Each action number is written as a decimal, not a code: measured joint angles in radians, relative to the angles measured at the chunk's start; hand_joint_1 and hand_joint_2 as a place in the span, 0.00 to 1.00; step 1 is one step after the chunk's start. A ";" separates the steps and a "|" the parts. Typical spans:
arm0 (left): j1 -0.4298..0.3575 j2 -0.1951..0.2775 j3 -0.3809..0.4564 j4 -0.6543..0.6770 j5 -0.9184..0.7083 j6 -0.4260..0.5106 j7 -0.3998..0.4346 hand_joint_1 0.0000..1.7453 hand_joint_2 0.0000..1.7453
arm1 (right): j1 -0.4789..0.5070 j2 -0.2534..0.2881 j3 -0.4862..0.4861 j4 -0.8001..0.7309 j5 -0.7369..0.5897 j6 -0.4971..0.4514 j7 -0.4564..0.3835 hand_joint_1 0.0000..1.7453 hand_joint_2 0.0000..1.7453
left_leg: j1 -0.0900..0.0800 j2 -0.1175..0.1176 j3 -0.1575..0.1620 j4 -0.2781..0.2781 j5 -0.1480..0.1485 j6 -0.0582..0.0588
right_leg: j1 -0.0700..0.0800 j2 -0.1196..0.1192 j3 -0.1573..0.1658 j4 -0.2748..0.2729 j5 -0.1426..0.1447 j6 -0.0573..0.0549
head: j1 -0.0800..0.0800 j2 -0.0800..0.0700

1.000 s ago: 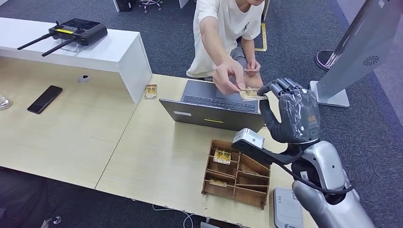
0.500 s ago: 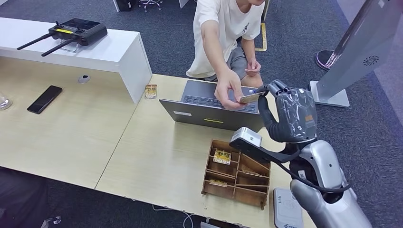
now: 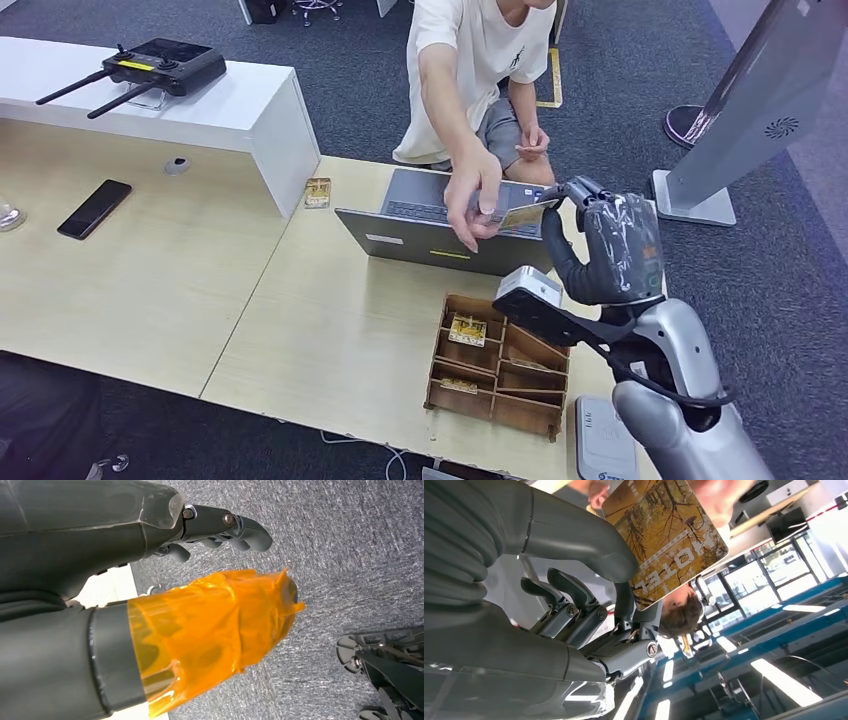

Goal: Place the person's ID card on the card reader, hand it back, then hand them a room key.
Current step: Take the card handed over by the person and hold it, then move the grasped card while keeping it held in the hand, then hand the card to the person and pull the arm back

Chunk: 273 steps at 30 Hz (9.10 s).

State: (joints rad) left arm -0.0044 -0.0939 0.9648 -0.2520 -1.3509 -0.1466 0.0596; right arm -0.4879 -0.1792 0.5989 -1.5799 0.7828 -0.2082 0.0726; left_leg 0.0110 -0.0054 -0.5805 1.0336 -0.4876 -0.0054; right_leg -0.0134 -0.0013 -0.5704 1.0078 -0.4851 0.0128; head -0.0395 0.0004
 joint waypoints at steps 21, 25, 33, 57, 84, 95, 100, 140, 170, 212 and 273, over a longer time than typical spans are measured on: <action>0.125 -0.210 0.071 -0.481 0.036 -0.258 0.036 0.00 0.00 | 0.473 0.008 -0.255 -0.322 -0.163 -0.139 -0.100 1.00 1.00 | 0.000 0.000 0.000 0.000 -0.003 0.002 | 0.000 0.000 0.000 -0.001 -0.001 0.001 | 0.000 0.000; 0.129 -0.214 0.090 -0.506 0.061 -0.260 0.045 0.00 0.00 | 0.539 0.009 -0.275 -0.350 -0.174 -0.124 -0.090 1.00 1.00 | 0.000 0.000 0.000 0.000 -0.003 0.002 | 0.000 -0.001 0.000 -0.001 -0.002 0.000 | 0.000 0.000; 0.136 -0.216 0.109 -0.534 0.114 -0.278 0.075 0.00 0.00 | 0.649 -0.023 -0.277 -0.371 -0.164 -0.052 -0.027 1.00 1.00 | 0.000 0.000 -0.001 0.000 -0.003 0.002 | 0.000 -0.001 0.000 -0.001 -0.002 0.000 | 0.000 0.000; 0.143 -0.223 0.214 -0.548 0.072 -0.298 0.076 0.00 0.00 | 0.815 -0.331 -0.164 -0.436 -0.153 -0.066 0.260 1.00 1.00 | -0.001 0.001 0.000 0.000 -0.005 0.003 | 0.000 0.000 0.000 -0.002 -0.002 0.001 | 0.000 0.000; 0.077 -0.221 0.318 -0.503 -0.051 -0.269 0.033 0.00 0.00 | 0.652 -0.420 -0.059 -0.319 -0.199 0.157 0.285 1.00 1.00 | 0.000 0.001 0.001 0.000 -0.005 0.003 | 0.000 0.000 0.001 -0.002 -0.002 0.001 | 0.000 0.000; 0.065 -0.224 0.352 -0.503 -0.087 -0.291 0.032 0.00 0.00 | 0.631 -0.408 -0.060 -0.250 -0.131 0.191 0.331 1.00 1.00 | 0.000 0.001 0.001 0.000 -0.005 0.003 | 0.000 0.000 0.001 -0.002 -0.002 0.001 | 0.000 0.000; 0.059 -0.228 0.372 -0.503 -0.099 -0.301 0.030 0.00 0.00 | 0.625 -0.405 -0.071 -0.231 -0.123 0.215 0.335 1.00 1.00 | 0.000 0.001 0.001 0.000 -0.005 0.003 | 0.000 0.000 0.001 -0.002 -0.002 0.001 | 0.000 0.000; 0.032 -0.231 0.445 -0.503 -0.174 -0.302 0.001 0.00 0.00 | 0.516 -0.362 -0.073 -0.080 -0.088 0.331 0.313 1.00 1.00 | 0.000 0.001 0.001 0.000 -0.005 0.003 | 0.000 0.000 0.001 -0.002 -0.002 0.001 | 0.000 0.000; 0.023 -0.240 0.474 -0.523 -0.201 -0.322 -0.007 0.00 0.00 | 0.507 -0.356 -0.078 -0.060 -0.073 0.352 0.314 1.00 1.00 | 0.000 0.001 0.001 0.000 -0.005 0.003 | 0.000 0.000 0.001 -0.002 -0.002 0.001 | 0.000 0.000; 0.014 -0.148 0.514 -0.353 -0.217 -0.193 -0.063 0.00 0.00 | 0.607 -0.366 -0.268 -0.122 -0.911 0.483 -0.149 1.00 1.00 | 0.000 0.001 0.001 0.000 -0.005 0.003 | 0.000 0.000 0.001 -0.002 -0.002 0.001 | 0.000 0.000; -0.048 0.054 0.337 0.091 -0.217 0.033 -0.041 0.00 0.00 | -0.421 -0.055 0.080 0.453 -1.346 0.444 0.048 1.00 1.00 | 0.000 0.000 0.001 0.000 -0.002 0.001 | 0.000 0.000 0.001 0.001 -0.001 0.000 | 0.000 0.000</action>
State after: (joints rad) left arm -0.0524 -0.0403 1.3018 -0.1614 -1.5682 -0.1133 0.0181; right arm -0.9091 -0.2345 0.6785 -1.1267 -0.5629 0.2359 0.1204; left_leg 0.0110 -0.0056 -0.5797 1.0339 -0.4892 -0.0046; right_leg -0.0133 -0.0014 -0.5693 1.0086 -0.4860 0.0125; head -0.0395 0.0004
